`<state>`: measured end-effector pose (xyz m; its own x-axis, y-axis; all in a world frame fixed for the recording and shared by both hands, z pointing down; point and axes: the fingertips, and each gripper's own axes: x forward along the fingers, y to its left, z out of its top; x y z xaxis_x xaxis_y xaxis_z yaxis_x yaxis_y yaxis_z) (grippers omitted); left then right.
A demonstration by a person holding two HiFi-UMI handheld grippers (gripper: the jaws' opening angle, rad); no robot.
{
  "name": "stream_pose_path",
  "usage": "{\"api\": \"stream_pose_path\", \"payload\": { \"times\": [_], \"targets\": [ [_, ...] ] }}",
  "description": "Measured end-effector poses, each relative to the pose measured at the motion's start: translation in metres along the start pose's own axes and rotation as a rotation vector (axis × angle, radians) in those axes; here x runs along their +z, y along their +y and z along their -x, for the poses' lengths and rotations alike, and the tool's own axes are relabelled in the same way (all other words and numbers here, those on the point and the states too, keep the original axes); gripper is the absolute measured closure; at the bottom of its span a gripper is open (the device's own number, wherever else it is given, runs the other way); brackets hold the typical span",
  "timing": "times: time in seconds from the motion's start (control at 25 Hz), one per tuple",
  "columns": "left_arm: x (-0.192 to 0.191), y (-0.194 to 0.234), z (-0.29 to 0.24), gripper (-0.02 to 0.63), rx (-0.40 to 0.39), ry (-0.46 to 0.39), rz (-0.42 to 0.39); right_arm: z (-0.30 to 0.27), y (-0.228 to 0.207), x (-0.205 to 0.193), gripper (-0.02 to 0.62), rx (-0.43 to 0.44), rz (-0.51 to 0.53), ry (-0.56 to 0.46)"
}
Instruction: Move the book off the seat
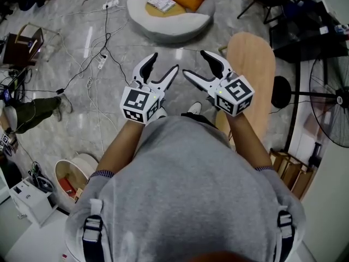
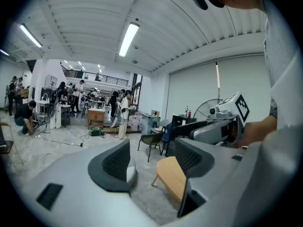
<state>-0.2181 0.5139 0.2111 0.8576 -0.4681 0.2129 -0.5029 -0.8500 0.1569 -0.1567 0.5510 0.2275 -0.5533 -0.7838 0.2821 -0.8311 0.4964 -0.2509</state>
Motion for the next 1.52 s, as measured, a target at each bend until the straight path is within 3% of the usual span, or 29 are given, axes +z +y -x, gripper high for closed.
{"api": "stream_pose_path", "payload": {
  "times": [0.44, 0.68, 0.96, 1.52],
  "targets": [
    [-0.004, -0.018, -0.046, 0.29, 0.091, 0.022, 0.038, 0.025, -0.055, 0.0, 0.221, 0.058, 0.0, 0.002],
    [-0.003, -0.001, -0.065, 0.291, 0.134, 0.025, 0.033, 0.009, -0.084, 0.007, 0.218, 0.062, -0.002, 0.004],
    [0.0, 0.055, -0.105, 0.29, 0.161, 0.005, 0.057, -0.044, -0.128, 0.019, 0.218, 0.072, 0.022, 0.041],
    [0.032, 0.222, -0.21, 0.29, 0.151, 0.055, 0.041, -0.208, -0.246, 0.078, 0.213, 0.057, -0.035, 0.11]
  ]
}}
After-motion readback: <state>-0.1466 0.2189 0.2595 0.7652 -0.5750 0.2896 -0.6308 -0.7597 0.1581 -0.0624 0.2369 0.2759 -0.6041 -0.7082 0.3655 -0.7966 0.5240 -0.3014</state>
